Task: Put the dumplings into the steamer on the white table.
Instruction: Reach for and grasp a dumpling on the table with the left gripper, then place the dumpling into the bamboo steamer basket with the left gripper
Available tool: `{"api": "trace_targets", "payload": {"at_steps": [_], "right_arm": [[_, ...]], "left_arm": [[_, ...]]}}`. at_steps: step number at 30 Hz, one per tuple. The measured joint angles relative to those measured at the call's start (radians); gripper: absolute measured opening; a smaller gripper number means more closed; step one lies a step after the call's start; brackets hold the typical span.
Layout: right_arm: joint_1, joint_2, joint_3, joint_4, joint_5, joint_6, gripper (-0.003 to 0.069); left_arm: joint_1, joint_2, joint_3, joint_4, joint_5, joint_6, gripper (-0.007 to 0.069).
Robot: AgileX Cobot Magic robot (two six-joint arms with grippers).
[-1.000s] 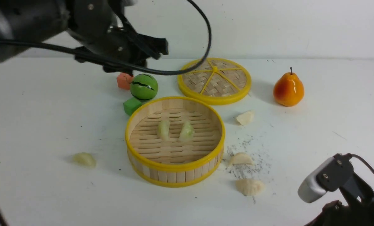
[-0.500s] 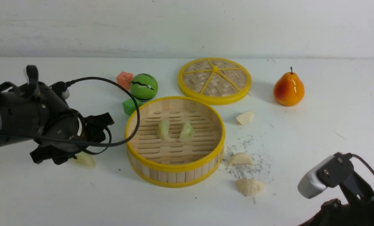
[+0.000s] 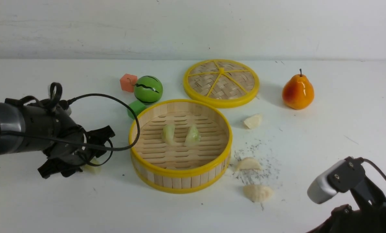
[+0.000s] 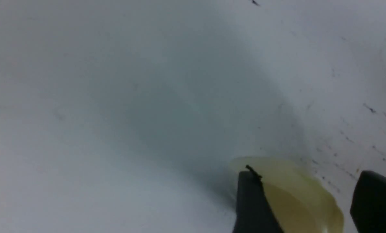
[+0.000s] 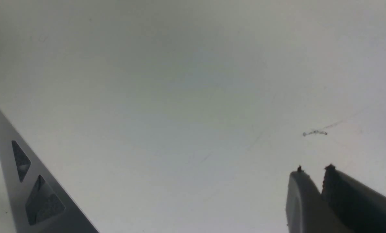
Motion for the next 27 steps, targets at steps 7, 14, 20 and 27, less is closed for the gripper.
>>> {"api": "trace_targets", "payload": {"at_steps": [7, 14, 20, 27], "right_arm": [[0.000, 0.000, 0.000, -0.001, -0.002, 0.000, 0.0104], [0.000, 0.000, 0.000, -0.001, -0.027, -0.002, 0.0107], [0.000, 0.000, 0.000, -0.012, -0.038, -0.002, 0.0113], [0.000, 0.000, 0.000, -0.012, -0.042, -0.003, 0.0114]], "left_arm": [[-0.007, -0.078, -0.026, 0.002, 0.006, 0.152, 0.0164], [-0.118, -0.208, -0.170, -0.168, 0.039, 0.470, 0.0164], [-0.249, -0.111, -0.379, -0.519, 0.163, 0.860, 0.0164], [-0.281, 0.130, -0.624, -0.837, 0.317, 1.187, 0.0164]]}}
